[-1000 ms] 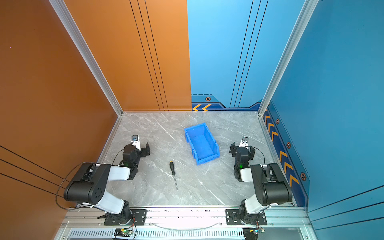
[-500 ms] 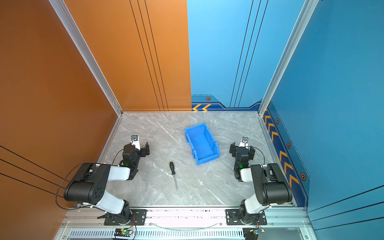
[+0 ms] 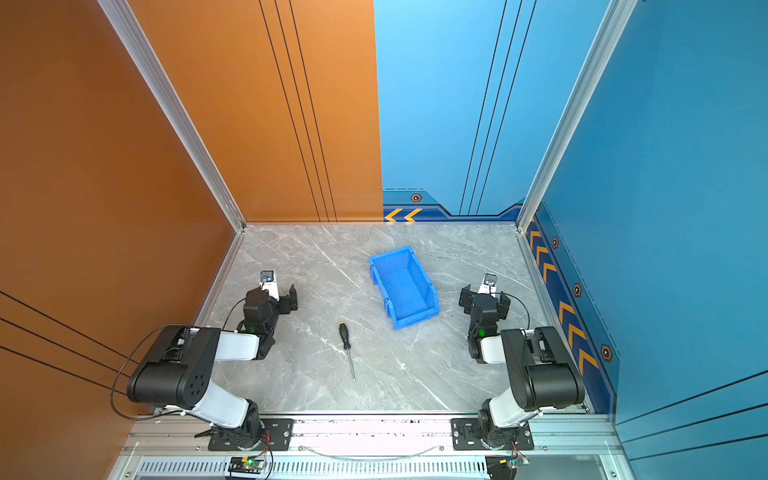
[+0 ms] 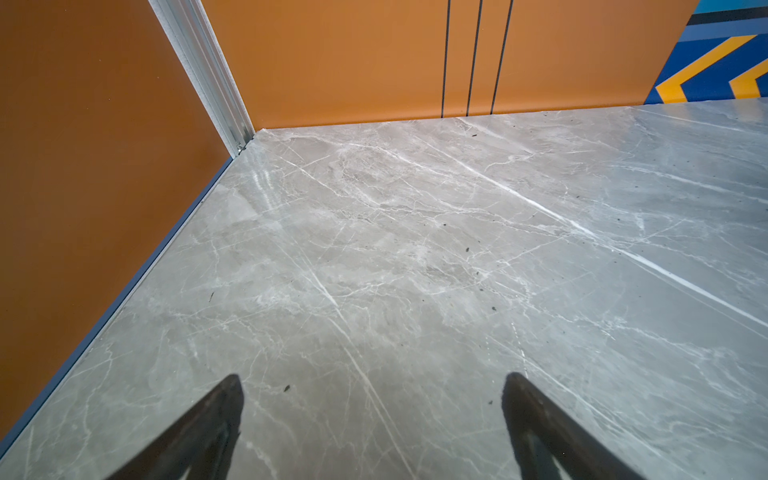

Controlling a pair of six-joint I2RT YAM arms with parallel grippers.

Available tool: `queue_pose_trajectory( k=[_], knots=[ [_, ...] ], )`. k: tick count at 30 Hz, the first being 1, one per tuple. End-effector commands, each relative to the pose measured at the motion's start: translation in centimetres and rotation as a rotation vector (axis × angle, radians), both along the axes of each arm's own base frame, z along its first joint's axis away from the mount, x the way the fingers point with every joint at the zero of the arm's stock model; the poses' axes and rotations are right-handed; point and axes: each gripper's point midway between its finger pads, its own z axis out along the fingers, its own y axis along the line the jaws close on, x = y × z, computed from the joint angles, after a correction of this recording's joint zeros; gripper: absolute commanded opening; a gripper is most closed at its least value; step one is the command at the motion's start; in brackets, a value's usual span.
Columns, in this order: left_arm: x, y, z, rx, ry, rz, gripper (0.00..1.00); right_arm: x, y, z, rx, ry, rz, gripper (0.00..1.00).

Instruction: Put the screwdriver in the bin

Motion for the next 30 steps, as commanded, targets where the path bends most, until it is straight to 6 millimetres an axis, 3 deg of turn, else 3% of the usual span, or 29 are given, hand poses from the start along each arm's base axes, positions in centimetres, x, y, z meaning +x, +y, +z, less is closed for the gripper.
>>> queue_pose_trajectory(
  k=[1, 7, 13, 20, 26, 30],
  knots=[
    [0.3, -0.1, -0.3, -0.024, 0.014, -0.015, 0.98, 0.5, 0.0, 0.5, 0.016, -0.022, -0.004, 1.00],
    [-0.1, 0.9, 0.8, -0.024, -0.003, 0.044, 0.98, 0.7, 1.3, 1.5, -0.019, -0.002, 0.043, 1.00],
    [-1.0, 1.2, 3.0, -0.038, 0.036, 0.045, 0.98, -0.2, 2.4, 4.4, -0.088, 0.005, 0.037, 1.00],
    [-3.9, 1.5, 5.2, -0.026, 0.120, 0.108, 0.98, -2.0, 3.8, 8.2, -0.049, 0.021, 0.018, 1.00],
    [-5.9, 0.8, 8.5, -0.196, 0.162, 0.163, 0.98, -4.2, 8.3, 12.0, 0.041, 0.053, 0.123, 1.00],
    [-7.9, 0.3, 8.7, -0.226, 0.260, 0.170, 0.98, -5.7, 11.3, 13.5, 0.059, 0.085, 0.200, 1.00]
  ],
)
